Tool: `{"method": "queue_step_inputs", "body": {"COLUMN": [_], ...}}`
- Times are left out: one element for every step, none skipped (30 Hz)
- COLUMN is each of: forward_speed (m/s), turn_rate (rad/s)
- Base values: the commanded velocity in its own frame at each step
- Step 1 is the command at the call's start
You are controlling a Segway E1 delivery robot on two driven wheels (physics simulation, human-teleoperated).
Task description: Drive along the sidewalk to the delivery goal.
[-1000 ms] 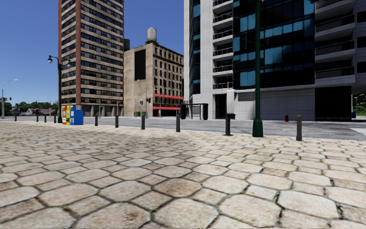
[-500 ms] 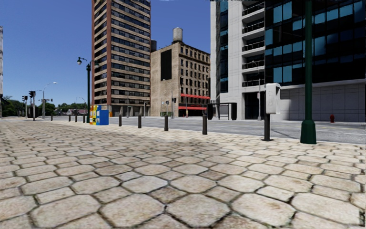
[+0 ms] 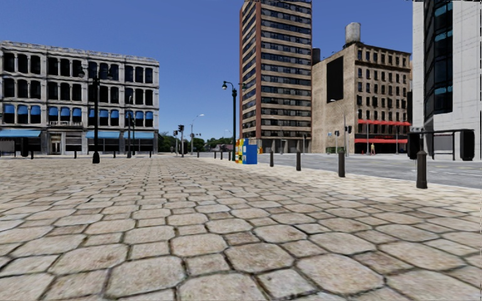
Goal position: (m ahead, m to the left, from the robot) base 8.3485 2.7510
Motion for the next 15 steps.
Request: {"method": "queue_step_inputs", "body": {"forward_speed": [2.0, 2.0, 2.0, 2.0, 2.0, 2.0, 2.0, 2.0, 2.0, 2.0, 2.0, 2.0, 2.0, 2.0, 2.0], "turn_rate": [0.79, 0.79, 0.77, 0.68, 0.56, 0.51, 0.5, 0.5, 0.49, 0.4, 0.32, 0.12, 0.02, 0.0, 0.0]}}
